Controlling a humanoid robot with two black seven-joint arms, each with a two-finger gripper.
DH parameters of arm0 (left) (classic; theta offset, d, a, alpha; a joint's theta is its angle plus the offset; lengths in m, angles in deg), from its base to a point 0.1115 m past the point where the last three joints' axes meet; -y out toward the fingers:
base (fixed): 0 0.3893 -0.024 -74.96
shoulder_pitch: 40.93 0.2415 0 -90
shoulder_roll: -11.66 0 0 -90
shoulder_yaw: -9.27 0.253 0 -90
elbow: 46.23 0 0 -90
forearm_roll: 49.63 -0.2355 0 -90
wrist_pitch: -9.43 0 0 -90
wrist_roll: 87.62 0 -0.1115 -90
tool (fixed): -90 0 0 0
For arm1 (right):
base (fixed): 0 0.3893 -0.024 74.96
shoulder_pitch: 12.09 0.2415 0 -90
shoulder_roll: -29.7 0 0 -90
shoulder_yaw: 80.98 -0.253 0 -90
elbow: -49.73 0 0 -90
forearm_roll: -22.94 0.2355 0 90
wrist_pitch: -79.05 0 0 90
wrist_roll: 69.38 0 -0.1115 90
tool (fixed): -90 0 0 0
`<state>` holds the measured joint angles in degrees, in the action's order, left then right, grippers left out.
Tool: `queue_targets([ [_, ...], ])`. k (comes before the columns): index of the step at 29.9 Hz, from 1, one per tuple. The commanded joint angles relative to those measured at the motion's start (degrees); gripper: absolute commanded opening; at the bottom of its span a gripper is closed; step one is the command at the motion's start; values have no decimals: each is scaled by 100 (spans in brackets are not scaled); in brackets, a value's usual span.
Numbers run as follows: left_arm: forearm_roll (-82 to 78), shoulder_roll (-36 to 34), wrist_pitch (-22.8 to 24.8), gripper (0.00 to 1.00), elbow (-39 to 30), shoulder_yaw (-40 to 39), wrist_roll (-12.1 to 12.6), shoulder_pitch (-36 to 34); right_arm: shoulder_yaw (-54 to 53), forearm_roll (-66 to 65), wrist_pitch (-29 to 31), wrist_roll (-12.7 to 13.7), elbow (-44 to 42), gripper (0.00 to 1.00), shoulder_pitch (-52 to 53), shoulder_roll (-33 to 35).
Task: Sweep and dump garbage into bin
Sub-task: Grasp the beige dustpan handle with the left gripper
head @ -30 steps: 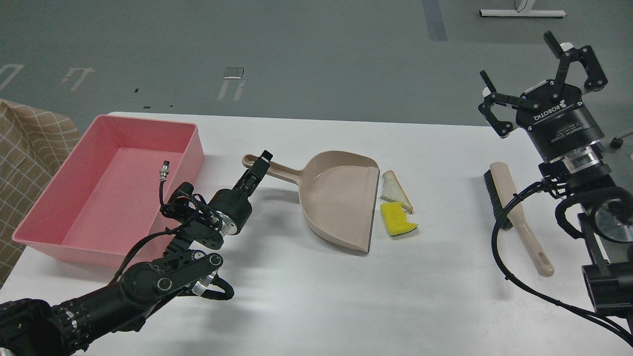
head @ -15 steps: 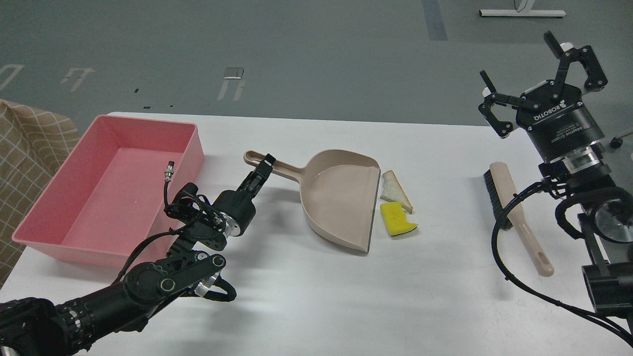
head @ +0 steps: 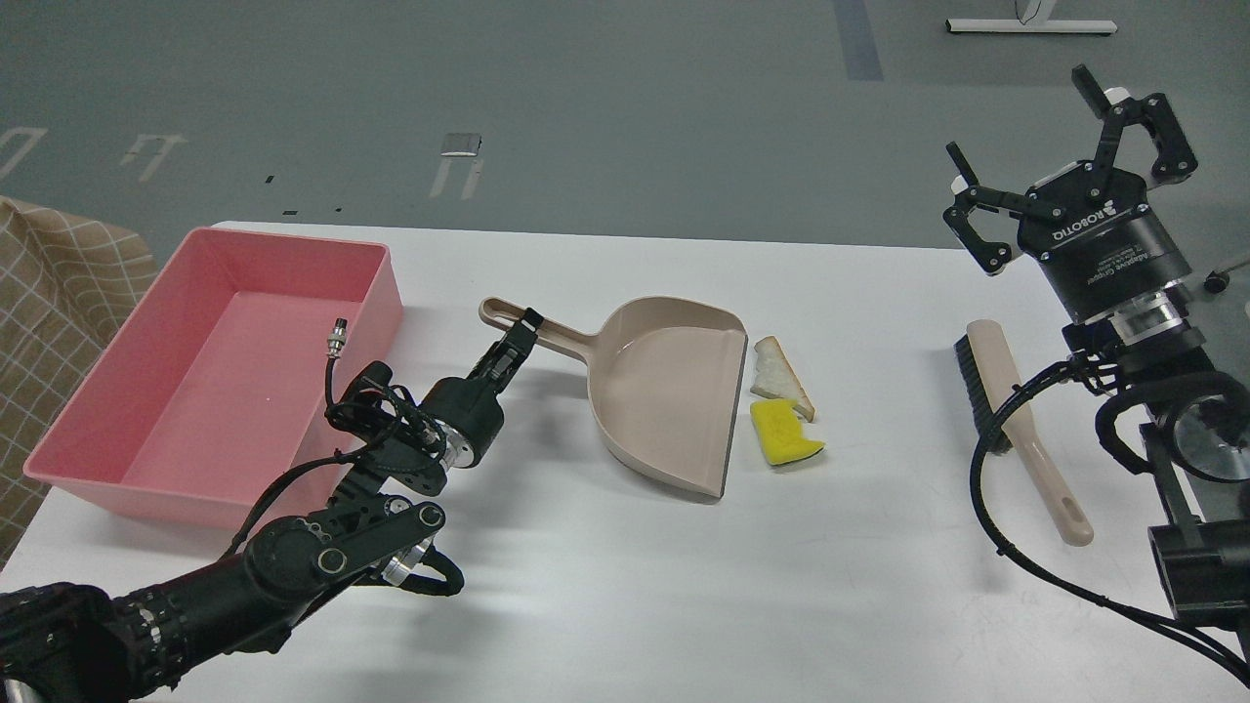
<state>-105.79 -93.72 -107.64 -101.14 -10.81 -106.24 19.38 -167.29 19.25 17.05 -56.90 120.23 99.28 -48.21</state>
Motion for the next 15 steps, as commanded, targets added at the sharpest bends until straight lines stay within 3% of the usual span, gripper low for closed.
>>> queue_targets([
  [1, 1, 0, -9, 0, -20, -14, -1, -11, -1, 0, 0, 0, -1, 100, 0, 4],
  [15, -35, -26, -70, 0, -108, -5, -62, -37, 157, -9, 0, 0, -10, 100, 0, 171],
])
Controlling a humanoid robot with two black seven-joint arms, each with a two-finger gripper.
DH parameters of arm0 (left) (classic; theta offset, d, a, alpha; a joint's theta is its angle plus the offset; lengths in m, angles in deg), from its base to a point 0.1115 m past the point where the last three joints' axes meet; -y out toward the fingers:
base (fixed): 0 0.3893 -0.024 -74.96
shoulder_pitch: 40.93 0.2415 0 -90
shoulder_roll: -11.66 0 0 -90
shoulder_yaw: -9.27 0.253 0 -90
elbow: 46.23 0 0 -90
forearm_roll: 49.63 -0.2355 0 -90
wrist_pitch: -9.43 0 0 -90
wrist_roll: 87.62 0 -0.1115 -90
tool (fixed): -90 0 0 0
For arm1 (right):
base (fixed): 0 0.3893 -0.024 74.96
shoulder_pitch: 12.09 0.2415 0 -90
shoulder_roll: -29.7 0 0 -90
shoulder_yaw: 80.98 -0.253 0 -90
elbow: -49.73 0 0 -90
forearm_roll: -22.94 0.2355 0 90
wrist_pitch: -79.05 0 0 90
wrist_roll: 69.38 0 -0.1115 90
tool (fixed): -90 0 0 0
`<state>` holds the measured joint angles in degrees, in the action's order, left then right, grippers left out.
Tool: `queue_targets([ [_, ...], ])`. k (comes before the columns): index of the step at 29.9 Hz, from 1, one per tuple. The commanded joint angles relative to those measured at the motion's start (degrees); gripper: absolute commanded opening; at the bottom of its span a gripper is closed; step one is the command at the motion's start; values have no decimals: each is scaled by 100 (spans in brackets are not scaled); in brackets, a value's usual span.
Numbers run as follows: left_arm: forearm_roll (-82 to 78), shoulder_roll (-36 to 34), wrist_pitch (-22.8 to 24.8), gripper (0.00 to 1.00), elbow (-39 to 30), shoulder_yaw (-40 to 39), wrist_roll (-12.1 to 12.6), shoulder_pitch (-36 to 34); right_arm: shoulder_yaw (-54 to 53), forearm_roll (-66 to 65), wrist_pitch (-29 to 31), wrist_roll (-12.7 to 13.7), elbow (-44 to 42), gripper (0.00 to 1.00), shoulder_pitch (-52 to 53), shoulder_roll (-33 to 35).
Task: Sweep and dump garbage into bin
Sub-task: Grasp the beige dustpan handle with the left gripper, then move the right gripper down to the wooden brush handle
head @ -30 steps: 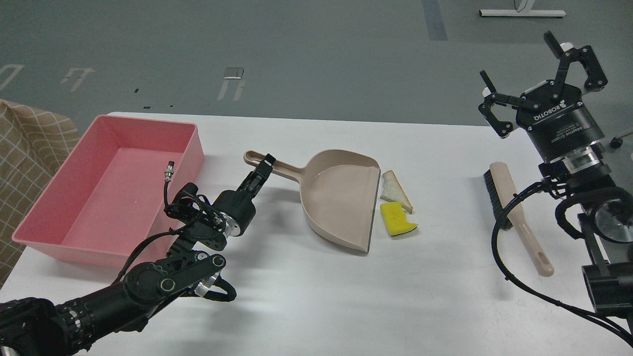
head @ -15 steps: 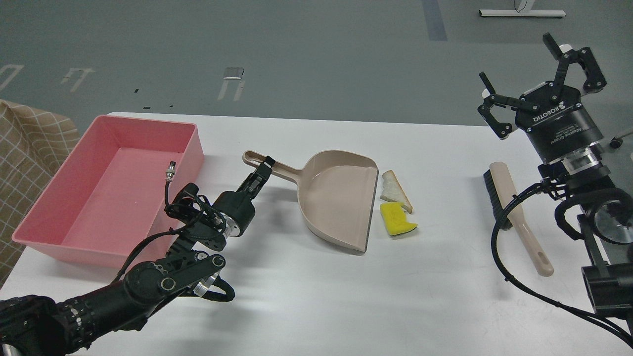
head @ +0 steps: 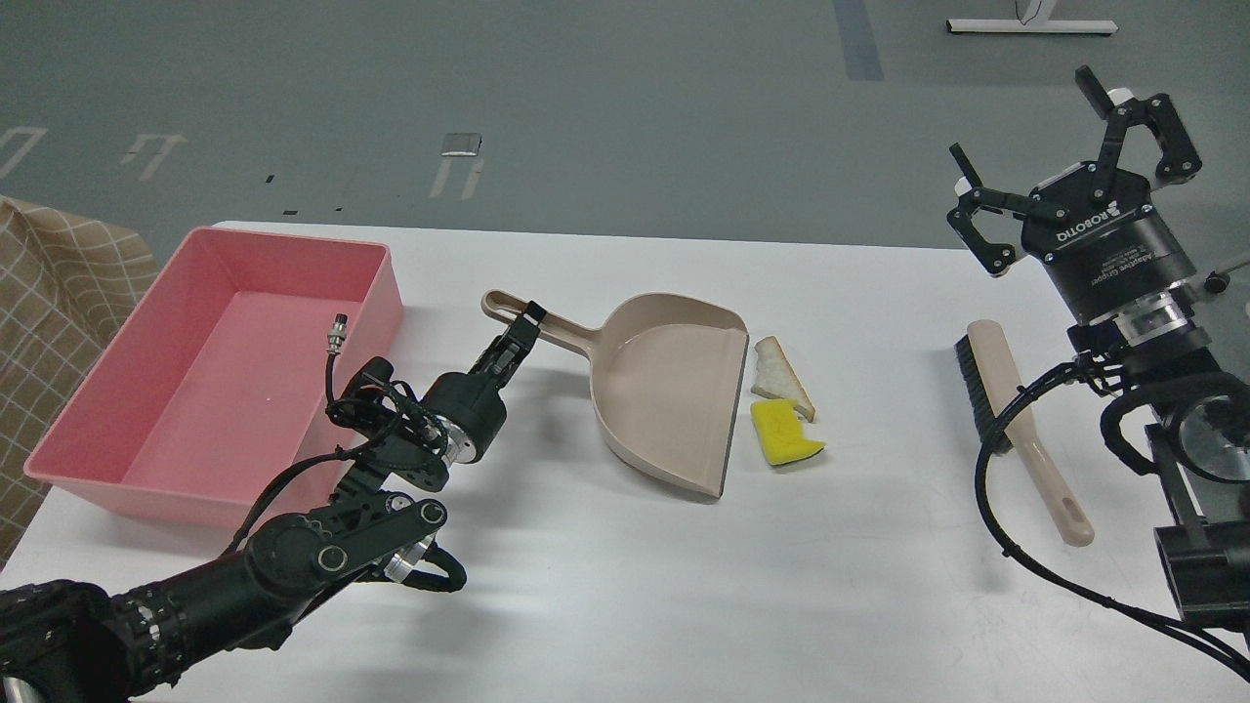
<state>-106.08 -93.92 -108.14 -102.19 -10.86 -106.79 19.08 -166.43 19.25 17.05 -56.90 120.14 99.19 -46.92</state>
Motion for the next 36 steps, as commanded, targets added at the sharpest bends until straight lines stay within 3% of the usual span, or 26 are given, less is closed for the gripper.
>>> queue_targets([
  [1, 3, -6, -20, 0, -2, 0, -7, -16, 80, -9, 0, 0, -1, 100, 8, 51],
  [11, -6, -58, -43, 0, 6, 0, -7, -86, 879, -157, 0, 0, -10, 100, 157, 902],
  [29, -15, -120, -43, 0, -2, 0, 2, -104, 3032, -2802, 0, 0, 87, 100, 1616, 2607],
  [36, -6, -155, -43, 0, -2, -9, 11, -95, 3604, -3032, 0, 44, 174, 100, 1951, 3187],
])
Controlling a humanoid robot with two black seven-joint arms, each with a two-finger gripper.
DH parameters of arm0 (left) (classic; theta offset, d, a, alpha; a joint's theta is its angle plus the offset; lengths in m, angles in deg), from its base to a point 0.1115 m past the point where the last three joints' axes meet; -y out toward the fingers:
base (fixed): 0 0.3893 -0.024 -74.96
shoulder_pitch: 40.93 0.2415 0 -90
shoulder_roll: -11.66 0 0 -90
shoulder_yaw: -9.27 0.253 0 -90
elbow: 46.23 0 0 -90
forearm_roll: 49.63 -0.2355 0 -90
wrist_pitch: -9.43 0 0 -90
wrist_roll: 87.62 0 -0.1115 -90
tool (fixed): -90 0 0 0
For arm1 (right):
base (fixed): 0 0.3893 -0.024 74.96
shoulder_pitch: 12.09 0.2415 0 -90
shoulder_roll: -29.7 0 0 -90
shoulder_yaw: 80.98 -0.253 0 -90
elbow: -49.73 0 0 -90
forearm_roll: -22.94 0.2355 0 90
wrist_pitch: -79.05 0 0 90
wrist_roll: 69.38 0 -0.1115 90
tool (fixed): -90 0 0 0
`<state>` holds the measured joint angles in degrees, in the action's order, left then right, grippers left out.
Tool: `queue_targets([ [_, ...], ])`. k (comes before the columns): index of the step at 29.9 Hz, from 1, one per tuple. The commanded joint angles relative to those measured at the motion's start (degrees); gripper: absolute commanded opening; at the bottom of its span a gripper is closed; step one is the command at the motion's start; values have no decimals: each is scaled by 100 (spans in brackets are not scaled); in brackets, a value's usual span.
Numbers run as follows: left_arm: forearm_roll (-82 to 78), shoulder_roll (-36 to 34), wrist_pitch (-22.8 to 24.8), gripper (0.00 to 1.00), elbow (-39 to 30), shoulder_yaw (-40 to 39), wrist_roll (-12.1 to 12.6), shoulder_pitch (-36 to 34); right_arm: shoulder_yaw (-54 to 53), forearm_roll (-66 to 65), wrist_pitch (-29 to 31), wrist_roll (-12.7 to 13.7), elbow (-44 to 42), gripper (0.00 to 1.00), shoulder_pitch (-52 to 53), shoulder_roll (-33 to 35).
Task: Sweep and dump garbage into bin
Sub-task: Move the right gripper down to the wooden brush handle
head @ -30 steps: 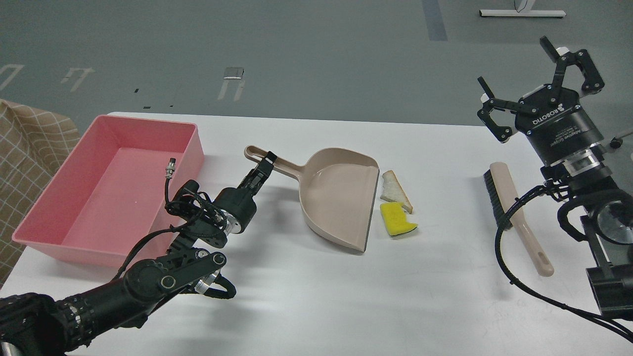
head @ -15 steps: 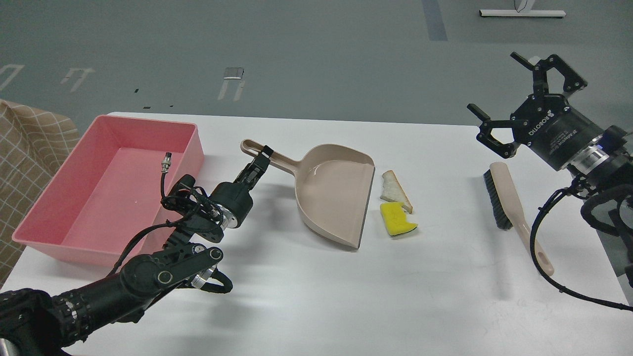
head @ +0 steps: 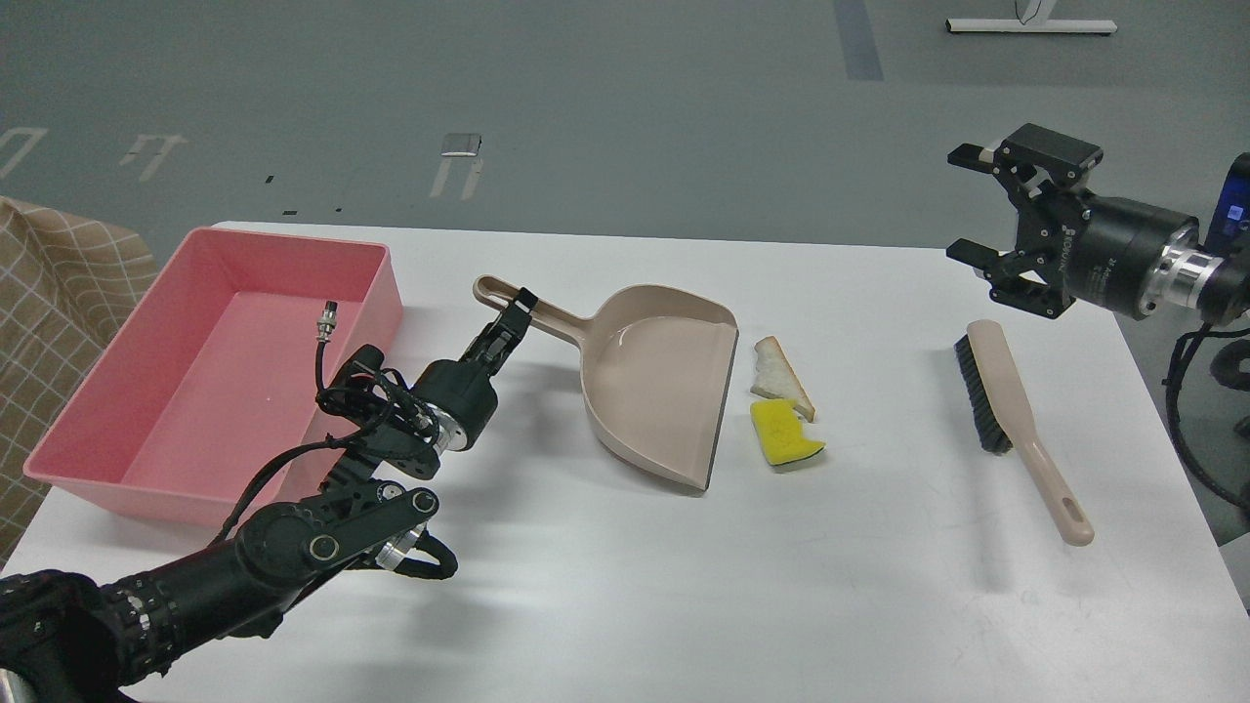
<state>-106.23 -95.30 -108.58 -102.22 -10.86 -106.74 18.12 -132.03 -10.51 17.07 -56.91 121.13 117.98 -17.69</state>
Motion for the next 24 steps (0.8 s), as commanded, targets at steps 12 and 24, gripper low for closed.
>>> queue_targets([
  [12, 35, -78, 1, 0, 1, -9, 32, 2, 305, -1733, -1, 880, 567, 99, 45, 521],
  [24, 44, -96, 1, 0, -52, 0, 14, 28, 974, -1876, -1, 818, 664, 99, -16, 1056],
])
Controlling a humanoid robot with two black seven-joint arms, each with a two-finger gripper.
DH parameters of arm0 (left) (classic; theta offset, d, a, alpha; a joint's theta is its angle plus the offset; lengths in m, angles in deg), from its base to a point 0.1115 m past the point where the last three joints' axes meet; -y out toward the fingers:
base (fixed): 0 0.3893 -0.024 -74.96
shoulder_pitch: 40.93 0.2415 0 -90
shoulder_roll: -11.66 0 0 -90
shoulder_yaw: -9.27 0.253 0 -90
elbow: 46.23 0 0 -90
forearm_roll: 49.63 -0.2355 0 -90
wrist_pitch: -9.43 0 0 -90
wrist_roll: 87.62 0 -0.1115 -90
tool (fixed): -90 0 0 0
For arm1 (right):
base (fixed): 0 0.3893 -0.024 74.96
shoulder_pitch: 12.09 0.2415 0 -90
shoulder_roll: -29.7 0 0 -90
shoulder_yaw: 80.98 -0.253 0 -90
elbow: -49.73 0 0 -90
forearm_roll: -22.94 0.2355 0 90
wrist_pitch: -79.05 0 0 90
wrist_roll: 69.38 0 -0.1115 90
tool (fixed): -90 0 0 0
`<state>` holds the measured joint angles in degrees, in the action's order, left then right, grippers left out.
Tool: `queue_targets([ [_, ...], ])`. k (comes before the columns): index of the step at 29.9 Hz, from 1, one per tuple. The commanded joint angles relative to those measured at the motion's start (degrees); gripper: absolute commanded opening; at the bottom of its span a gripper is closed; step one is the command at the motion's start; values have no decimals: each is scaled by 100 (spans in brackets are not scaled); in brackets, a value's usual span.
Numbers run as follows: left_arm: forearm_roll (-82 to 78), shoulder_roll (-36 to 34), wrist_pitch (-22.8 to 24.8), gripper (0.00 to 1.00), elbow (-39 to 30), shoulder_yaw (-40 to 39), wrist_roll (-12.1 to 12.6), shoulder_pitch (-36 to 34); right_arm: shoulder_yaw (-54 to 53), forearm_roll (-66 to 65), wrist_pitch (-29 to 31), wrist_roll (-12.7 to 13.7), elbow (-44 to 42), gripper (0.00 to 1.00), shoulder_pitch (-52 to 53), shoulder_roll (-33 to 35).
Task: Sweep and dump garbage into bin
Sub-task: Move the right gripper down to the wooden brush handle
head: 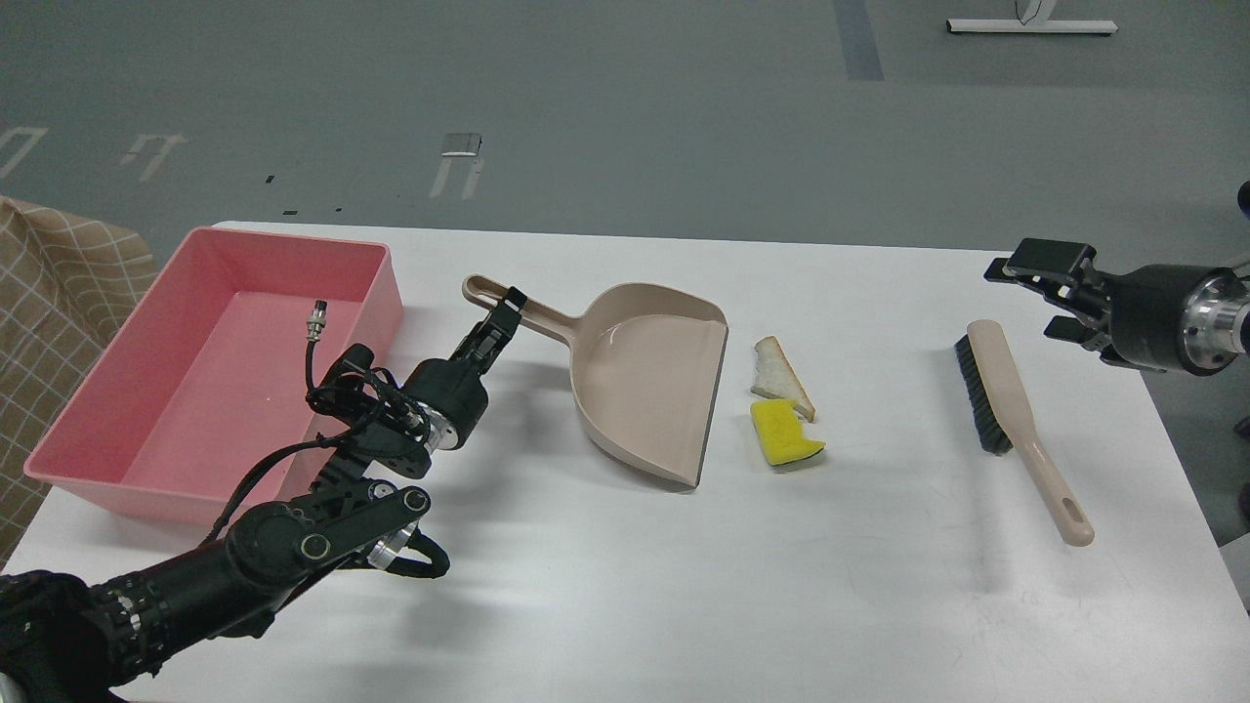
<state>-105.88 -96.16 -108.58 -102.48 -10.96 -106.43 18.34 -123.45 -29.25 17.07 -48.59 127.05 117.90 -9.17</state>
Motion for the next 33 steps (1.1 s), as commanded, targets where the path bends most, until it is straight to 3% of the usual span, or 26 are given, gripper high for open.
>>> queue_targets([
  [1, 0, -28, 1, 0, -35, 2, -26, 5, 125, -2, -2, -22, 107, 99, -9, 247],
  [27, 9, -81, 1, 0, -44, 2, -35, 14, 819, -336, -2, -22, 916, 97, -729, 942],
  [33, 9, -90, 1, 0, -44, 2, -35, 23, 1038, -414, -2, -14, 960, 89, -773, 925],
])
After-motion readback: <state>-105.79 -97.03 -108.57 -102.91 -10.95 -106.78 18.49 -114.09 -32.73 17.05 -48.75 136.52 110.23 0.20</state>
